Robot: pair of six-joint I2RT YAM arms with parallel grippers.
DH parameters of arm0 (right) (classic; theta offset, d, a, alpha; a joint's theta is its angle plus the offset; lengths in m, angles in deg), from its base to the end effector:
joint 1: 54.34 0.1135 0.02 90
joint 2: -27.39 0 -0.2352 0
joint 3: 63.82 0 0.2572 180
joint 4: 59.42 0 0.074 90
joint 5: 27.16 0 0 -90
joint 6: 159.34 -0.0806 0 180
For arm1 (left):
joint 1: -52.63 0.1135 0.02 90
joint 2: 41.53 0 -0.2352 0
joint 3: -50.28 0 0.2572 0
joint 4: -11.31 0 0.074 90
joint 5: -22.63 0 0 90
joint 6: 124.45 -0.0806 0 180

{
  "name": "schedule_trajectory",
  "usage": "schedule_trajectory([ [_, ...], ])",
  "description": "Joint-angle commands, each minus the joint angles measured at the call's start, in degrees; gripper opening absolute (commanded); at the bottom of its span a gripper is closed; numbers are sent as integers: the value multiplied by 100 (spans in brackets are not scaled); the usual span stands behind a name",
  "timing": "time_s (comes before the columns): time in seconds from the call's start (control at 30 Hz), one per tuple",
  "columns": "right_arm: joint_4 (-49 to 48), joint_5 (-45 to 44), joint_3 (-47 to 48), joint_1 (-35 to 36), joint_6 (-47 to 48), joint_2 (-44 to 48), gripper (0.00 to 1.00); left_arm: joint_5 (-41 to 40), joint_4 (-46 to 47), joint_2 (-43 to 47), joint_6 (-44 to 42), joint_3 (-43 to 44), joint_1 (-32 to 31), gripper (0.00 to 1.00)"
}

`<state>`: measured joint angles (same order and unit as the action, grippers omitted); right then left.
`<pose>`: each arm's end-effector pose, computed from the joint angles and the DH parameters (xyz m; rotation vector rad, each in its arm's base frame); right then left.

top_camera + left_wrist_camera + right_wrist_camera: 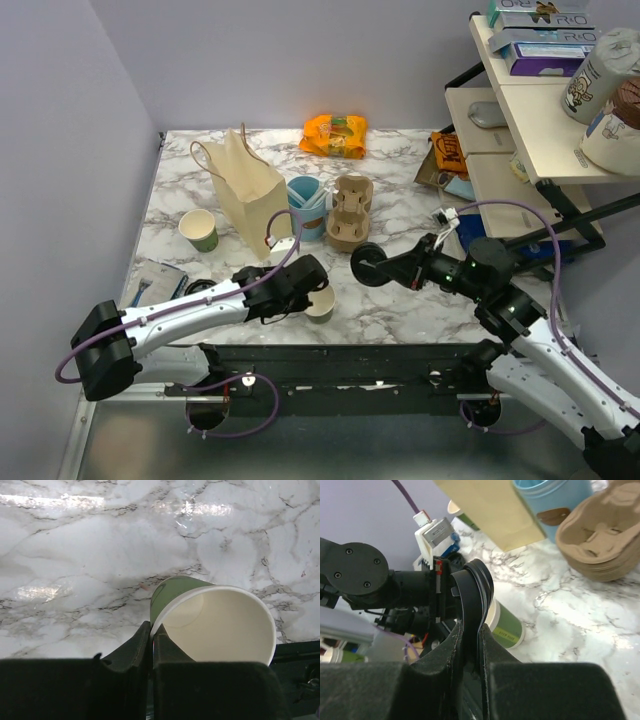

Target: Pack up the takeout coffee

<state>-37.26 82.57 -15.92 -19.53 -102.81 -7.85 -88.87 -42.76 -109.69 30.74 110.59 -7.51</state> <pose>0.1706 0.1517 0.2808 -0.2950 1.8530 1.1491 0.1538 -0.2085 0.1652 -0.2350 2.5604 -0.3466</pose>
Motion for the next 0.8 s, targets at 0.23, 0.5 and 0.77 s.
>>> schedule_trajectory([
  [0.23,-1245,1657,-58,0,-230,-1080,13,-250,85,338,108,-113,-24,53],
  [0.5,-1797,2079,-75,35,-774,-1792,14,-785,-626,1673,565,-244,2,94],
  [0.77,-2299,1668,91,702,-1143,-2671,14,-129,-242,3412,76,-736,573,99],
])
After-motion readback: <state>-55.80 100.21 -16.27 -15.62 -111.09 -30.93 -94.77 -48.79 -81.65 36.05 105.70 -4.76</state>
